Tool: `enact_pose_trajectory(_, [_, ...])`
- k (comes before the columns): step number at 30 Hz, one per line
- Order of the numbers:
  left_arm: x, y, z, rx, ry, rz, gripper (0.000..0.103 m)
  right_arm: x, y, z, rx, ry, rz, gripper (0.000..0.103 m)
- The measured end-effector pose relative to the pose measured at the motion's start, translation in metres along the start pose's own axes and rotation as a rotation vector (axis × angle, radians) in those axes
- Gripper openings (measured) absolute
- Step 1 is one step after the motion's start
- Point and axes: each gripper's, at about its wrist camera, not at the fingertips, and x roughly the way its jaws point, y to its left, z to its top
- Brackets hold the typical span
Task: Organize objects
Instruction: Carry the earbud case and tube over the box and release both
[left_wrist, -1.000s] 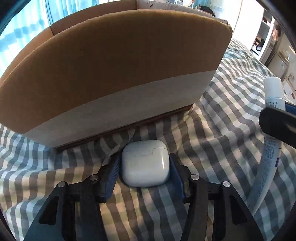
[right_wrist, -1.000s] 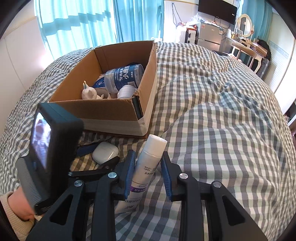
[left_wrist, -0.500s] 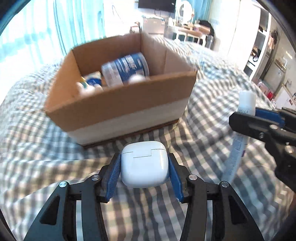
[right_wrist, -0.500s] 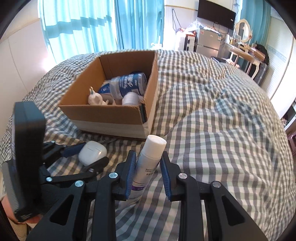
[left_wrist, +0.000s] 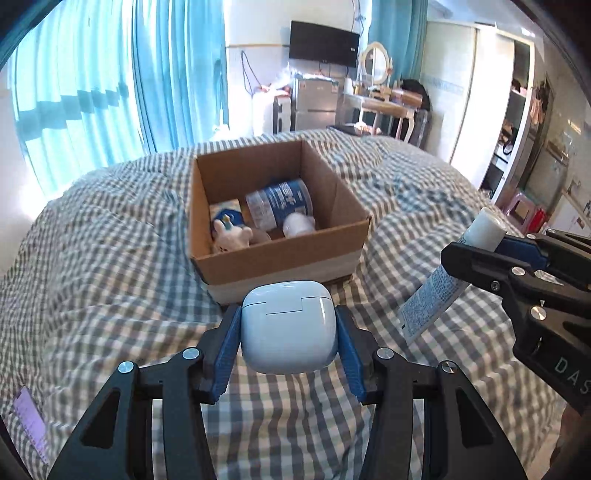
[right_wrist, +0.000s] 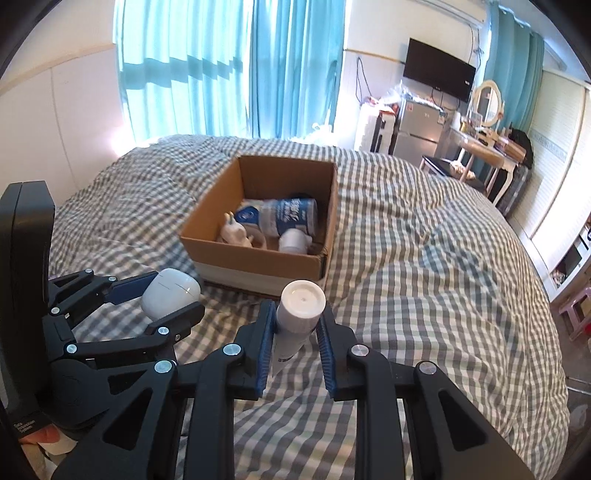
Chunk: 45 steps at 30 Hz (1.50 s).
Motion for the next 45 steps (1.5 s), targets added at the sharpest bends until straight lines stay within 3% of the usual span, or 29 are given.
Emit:
enact_pose_trajectory(11, [-0.041,0.018,0.037,-0.026,-0.102,-0.016,0.051,-0.040,0.014,0.041,-0.034,-0.089,0.030,0.022])
enact_pose_trajectory(19, [-0.022,0.042,0.082,-0.034,-0.132,0.022,0.051,-0.032,0.015,0.103,-0.062,-0.123,0.035,0.022])
enact_pose_trajectory(25, [0.025,0.069,0.105,-0.065,-0.103,0.035,0.051,0.029,0.006,0.137,-0.050,-0.050,0.039,0.022])
enact_pose_trajectory(32, [0.095,0.075,0.120,-0.069,-0.027,0.023,0.051,0.125,-0.010,0.134,-0.036,0.113,0.070,0.022])
enact_pose_trajectory(38, [0.142,0.068,0.126,-0.028,0.003,0.011,0.051,0.173,-0.025,0.130,-0.015,0.165,0.090,0.022])
enact_pose_trajectory(45, [0.170,0.066,0.130,-0.004,0.027,0.009,0.051,0.210,-0.031,0.139,-0.001,0.188,0.110,0.022])
